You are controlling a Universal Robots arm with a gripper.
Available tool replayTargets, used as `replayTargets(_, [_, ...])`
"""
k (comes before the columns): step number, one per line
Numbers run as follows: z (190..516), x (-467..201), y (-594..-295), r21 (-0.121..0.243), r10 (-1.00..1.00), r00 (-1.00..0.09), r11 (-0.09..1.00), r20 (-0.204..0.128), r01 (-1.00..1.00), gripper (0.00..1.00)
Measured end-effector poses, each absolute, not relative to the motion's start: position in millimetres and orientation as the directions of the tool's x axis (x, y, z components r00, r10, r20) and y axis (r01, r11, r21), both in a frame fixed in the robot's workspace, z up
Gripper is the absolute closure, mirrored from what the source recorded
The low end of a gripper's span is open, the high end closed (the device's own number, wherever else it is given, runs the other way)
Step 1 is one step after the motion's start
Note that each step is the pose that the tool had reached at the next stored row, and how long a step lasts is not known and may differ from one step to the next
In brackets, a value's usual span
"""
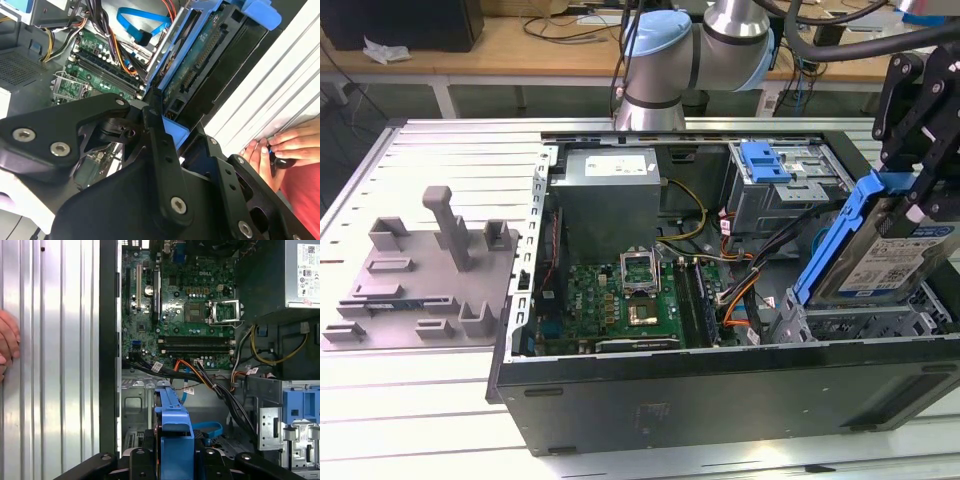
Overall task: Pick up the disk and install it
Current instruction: 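Insert the disk into the insertion slot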
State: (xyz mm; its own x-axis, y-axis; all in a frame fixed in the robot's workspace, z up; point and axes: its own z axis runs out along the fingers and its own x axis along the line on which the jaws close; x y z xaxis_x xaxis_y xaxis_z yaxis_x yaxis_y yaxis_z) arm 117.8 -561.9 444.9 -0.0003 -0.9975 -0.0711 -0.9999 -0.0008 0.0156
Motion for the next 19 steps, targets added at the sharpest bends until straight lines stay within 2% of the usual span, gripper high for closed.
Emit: replayTargets(19, [433.5, 117.8, -561.9, 0.016, -0.997, 0.0, -0.001, -0.071, -1.0, 0.63])
